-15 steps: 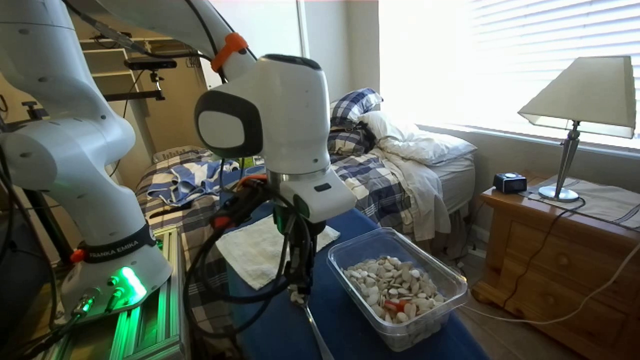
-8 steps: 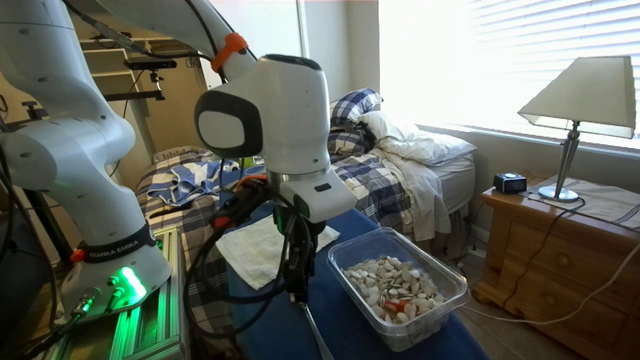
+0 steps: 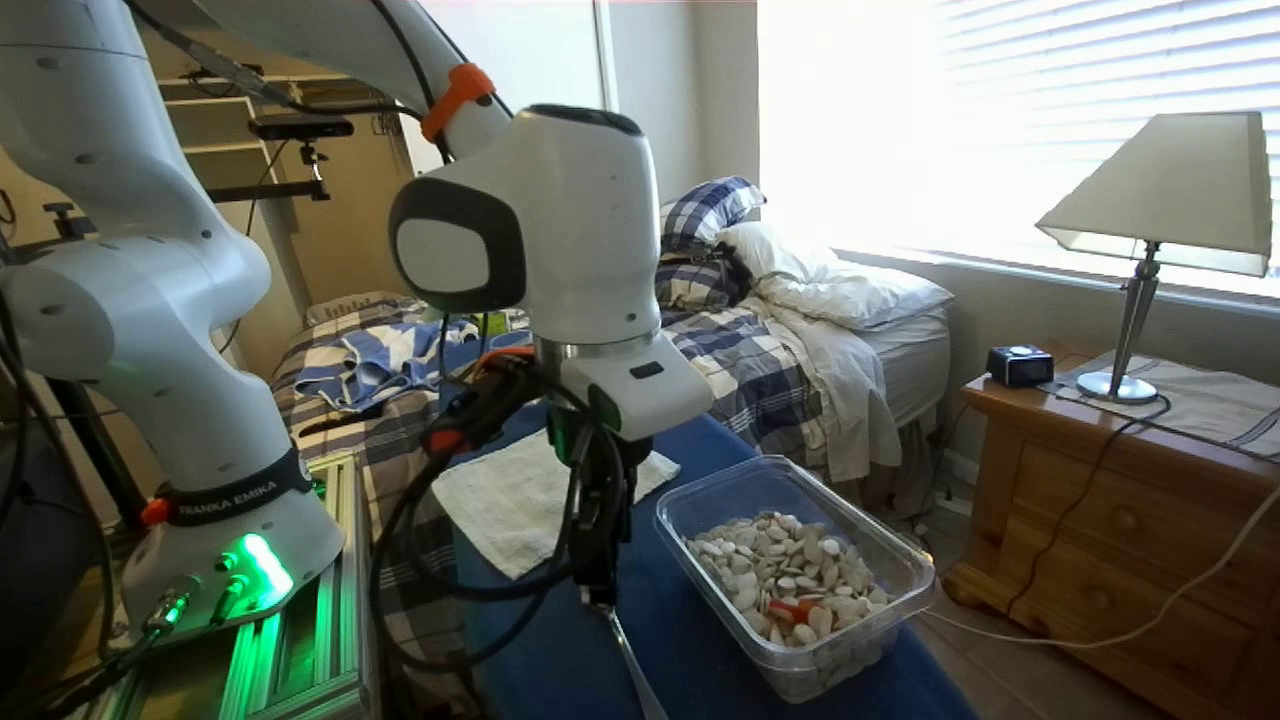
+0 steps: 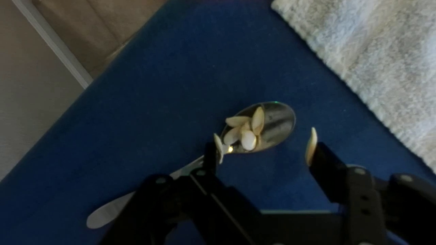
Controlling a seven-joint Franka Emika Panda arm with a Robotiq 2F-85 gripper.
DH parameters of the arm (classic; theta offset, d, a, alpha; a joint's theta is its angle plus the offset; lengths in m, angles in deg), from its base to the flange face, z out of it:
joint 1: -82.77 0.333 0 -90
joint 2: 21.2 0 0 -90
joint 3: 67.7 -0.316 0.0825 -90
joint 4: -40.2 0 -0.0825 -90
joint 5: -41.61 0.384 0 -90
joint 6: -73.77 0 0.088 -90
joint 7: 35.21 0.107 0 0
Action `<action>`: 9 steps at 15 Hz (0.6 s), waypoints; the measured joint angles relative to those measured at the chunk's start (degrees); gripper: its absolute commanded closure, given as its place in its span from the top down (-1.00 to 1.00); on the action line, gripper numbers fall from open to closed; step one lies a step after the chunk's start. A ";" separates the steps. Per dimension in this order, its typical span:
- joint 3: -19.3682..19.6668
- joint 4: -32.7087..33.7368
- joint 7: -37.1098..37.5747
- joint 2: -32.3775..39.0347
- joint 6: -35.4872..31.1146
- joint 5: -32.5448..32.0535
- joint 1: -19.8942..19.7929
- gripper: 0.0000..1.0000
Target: Put some of the contents of the clear lunchbox on the right onto the silver spoon
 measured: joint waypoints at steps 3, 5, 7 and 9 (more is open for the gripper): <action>-0.43 0.14 0.00 -2.26 0.81 0.00 0.53 0.45; -0.90 0.58 0.05 -4.91 2.34 0.00 1.08 0.48; -1.29 1.41 0.10 -7.48 3.71 0.00 1.67 0.51; -1.64 2.79 0.46 -9.14 4.34 0.00 2.25 0.46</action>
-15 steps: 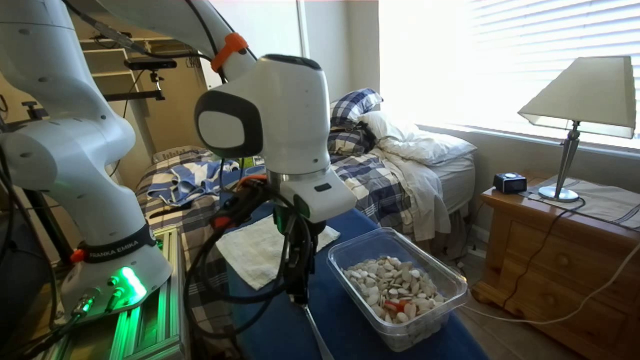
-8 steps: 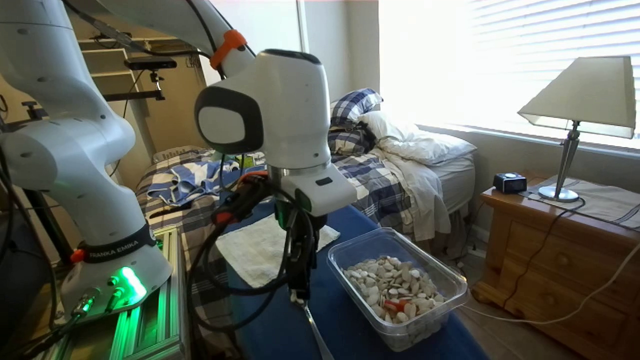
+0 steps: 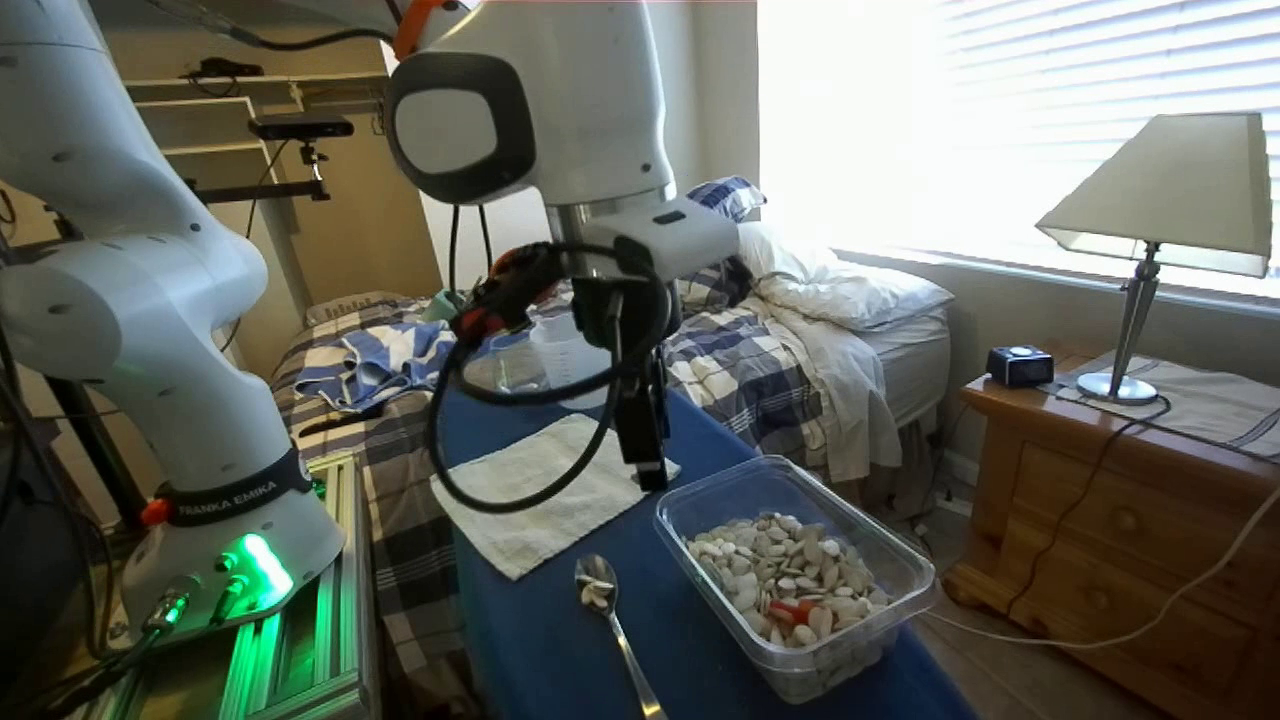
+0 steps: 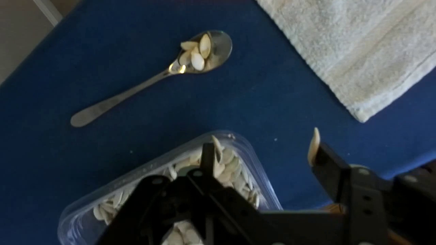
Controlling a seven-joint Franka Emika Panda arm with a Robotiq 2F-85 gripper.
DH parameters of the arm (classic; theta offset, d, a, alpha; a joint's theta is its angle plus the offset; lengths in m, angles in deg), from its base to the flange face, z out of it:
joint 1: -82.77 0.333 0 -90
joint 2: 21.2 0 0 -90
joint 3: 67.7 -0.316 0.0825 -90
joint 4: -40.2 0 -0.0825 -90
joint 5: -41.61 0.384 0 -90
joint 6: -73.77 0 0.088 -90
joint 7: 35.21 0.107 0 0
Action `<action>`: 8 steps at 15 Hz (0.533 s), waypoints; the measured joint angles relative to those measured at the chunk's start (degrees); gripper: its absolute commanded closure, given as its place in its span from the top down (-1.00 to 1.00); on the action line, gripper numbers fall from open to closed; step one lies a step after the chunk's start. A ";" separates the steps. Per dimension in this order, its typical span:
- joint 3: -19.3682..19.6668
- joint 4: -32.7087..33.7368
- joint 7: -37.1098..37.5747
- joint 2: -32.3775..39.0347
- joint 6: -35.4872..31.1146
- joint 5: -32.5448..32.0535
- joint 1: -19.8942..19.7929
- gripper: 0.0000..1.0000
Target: Put some of the contents of the clear lunchbox on the right onto the silver spoon
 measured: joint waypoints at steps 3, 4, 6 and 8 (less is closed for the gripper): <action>-0.26 3.10 0.92 0.28 -0.08 0.40 0.87 0.36; -0.27 4.14 1.07 0.98 -0.23 0.71 1.08 0.43; -0.27 6.23 1.08 3.36 -0.85 1.65 1.30 0.68; -0.28 8.26 1.08 6.49 -1.41 2.70 1.34 0.67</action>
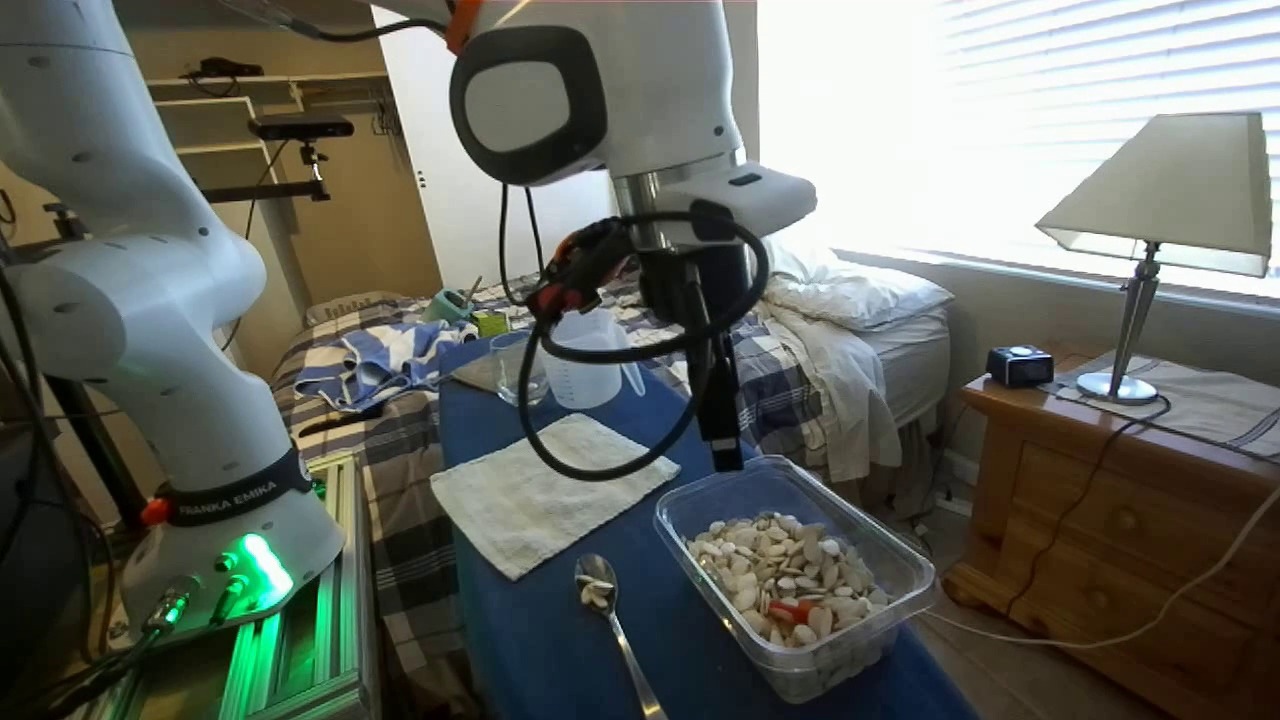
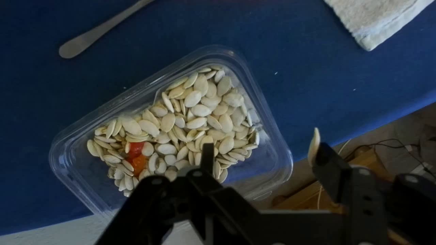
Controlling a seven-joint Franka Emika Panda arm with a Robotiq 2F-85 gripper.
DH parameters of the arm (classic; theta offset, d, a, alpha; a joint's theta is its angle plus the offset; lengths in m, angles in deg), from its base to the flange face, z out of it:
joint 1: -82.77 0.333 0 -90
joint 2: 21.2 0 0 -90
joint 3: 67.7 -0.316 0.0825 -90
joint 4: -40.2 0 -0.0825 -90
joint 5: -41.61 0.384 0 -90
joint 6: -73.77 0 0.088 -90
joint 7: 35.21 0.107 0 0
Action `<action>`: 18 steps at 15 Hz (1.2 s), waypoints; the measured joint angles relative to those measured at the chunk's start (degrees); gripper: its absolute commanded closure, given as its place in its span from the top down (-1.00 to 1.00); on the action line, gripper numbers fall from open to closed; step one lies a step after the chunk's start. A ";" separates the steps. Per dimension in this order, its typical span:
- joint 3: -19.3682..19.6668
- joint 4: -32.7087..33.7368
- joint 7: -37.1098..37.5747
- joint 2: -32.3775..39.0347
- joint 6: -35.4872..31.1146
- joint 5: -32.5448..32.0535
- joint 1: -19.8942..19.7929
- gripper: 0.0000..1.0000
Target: Put some of the contents of the clear lunchbox on the right onto the silver spoon
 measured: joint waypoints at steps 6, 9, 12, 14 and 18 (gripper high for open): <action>-0.19 5.67 0.67 7.82 -0.68 1.04 -0.10 1.00; -0.19 7.77 1.10 9.83 -0.68 1.03 -0.38 1.00; -0.17 9.06 1.25 10.57 -0.27 0.85 -0.61 1.00; -0.17 9.56 1.25 10.60 0.31 0.74 -0.64 1.00; -0.15 10.43 1.25 10.55 1.28 -0.47 -0.64 1.00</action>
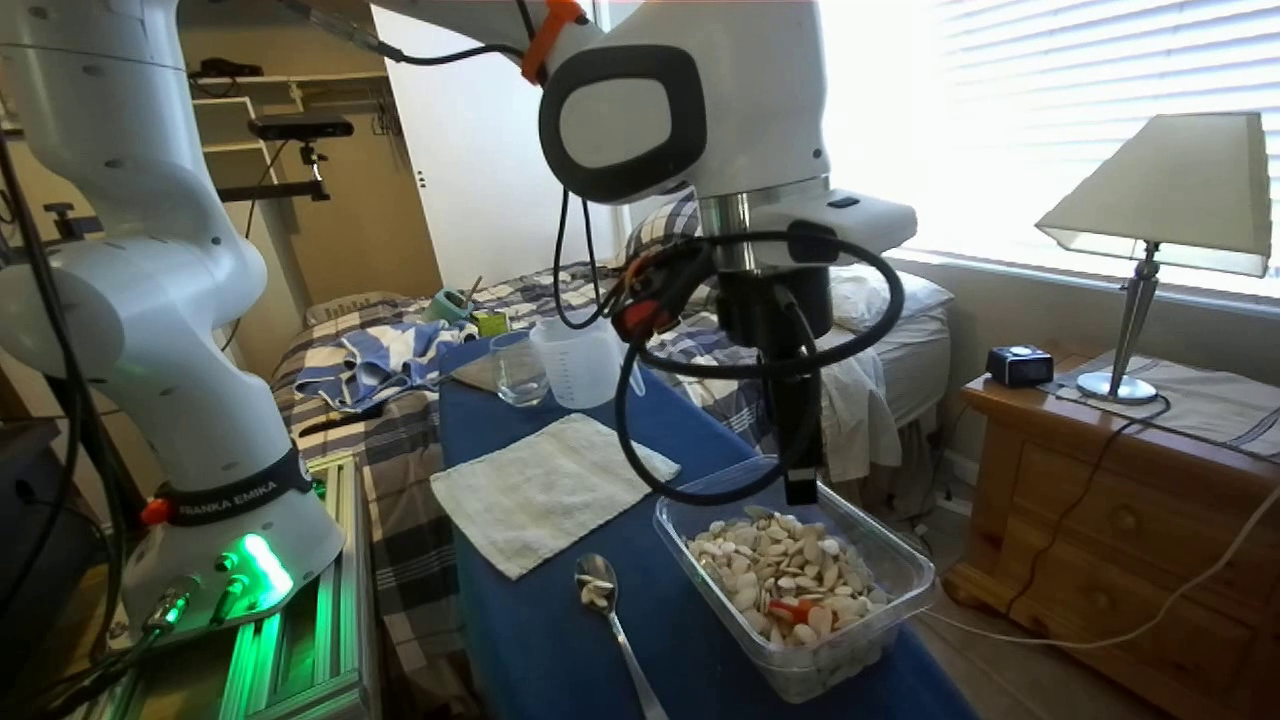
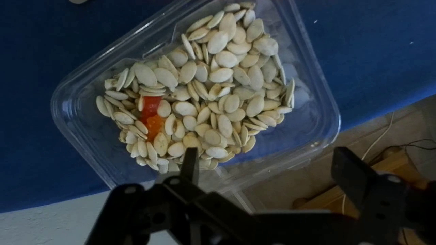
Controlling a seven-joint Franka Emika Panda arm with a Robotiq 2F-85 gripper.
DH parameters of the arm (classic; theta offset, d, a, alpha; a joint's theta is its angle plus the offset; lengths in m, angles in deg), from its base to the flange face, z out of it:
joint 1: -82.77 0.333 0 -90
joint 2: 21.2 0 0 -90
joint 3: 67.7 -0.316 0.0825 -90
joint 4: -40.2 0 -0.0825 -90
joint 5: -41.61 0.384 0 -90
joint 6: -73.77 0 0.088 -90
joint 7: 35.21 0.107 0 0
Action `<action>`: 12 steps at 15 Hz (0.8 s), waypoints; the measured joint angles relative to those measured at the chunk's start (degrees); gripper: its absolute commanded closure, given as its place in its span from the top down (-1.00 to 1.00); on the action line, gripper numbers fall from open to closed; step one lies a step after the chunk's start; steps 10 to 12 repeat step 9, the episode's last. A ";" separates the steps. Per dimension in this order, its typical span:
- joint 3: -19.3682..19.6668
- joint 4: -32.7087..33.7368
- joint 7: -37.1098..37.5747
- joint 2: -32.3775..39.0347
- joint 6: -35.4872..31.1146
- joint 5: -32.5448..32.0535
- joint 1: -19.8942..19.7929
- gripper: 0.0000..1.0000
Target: Put some of the contents of the clear lunchbox on the right onto the silver spoon
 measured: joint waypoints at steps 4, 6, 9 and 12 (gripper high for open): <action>0.10 0.53 0.25 -0.26 1.18 -1.50 0.00 1.00; 0.11 0.70 0.42 -0.33 1.49 -1.83 0.00 1.00; 0.12 0.73 0.49 -0.33 1.52 -1.90 0.00 1.00; 0.12 0.73 0.49 -0.33 1.52 -1.90 0.00 1.00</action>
